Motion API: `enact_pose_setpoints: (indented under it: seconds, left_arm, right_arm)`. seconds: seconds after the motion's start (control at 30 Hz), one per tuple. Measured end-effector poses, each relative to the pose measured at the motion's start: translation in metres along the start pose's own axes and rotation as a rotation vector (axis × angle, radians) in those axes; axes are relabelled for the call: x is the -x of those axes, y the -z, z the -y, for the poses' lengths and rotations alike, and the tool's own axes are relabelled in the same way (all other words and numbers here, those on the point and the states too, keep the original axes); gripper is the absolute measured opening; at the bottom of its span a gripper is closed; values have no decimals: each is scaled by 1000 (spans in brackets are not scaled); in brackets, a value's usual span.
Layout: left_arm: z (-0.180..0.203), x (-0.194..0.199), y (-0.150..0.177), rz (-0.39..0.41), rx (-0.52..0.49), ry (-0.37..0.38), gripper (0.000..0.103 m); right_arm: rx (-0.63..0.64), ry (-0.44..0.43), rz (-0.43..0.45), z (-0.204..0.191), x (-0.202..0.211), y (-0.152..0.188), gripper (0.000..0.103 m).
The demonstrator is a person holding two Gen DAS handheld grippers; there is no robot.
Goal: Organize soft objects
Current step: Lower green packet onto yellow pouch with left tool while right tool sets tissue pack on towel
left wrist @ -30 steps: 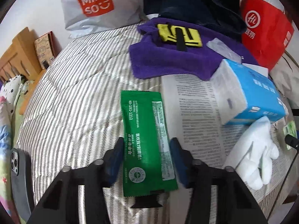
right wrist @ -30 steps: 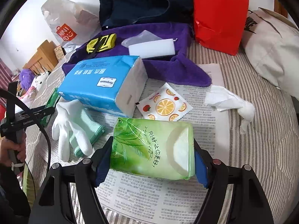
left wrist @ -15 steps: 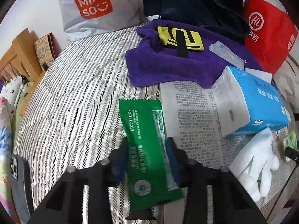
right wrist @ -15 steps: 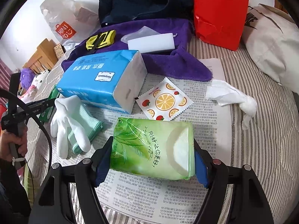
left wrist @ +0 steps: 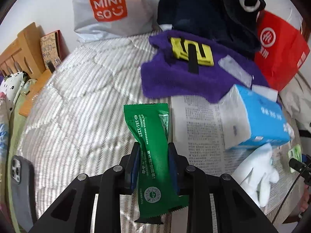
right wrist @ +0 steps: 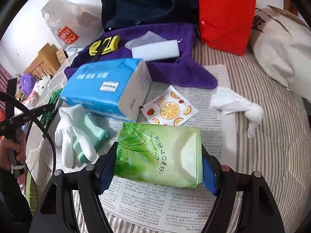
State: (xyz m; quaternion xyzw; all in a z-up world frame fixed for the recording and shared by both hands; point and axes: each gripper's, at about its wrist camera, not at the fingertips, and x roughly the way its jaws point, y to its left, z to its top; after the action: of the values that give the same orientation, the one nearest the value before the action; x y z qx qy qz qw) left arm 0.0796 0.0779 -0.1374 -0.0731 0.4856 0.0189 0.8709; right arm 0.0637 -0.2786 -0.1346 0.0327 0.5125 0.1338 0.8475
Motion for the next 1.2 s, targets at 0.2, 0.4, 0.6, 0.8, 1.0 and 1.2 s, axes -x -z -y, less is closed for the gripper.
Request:
enact_pose_setpoints:
  seconds: [0.2, 0.4, 0.6, 0.8, 1.0, 1.2]
  left_arm:
    - [4, 14, -11, 27, -7, 36, 26]
    - [21, 21, -27, 52, -43, 67, 26]
    - [37, 26, -43, 80, -85, 83, 26]
    - [52, 30, -61, 118, -130, 64, 26]
    - [61, 31, -78, 142, -159, 80, 26]
    - [68, 27, -92, 157, -185, 76, 26]
  right_arm:
    - [-9, -12, 30, 0, 11, -9, 74]
    - [-7, -12, 61, -5, 22, -20, 74]
    - [-10, 6, 82, -7, 28, -32, 74]
    - [-21, 23, 94, -4, 30, -46, 74]
    - [-15, 46, 111, -6, 31, -63, 74]
    - [0, 57, 132, -10, 35, -82, 74]
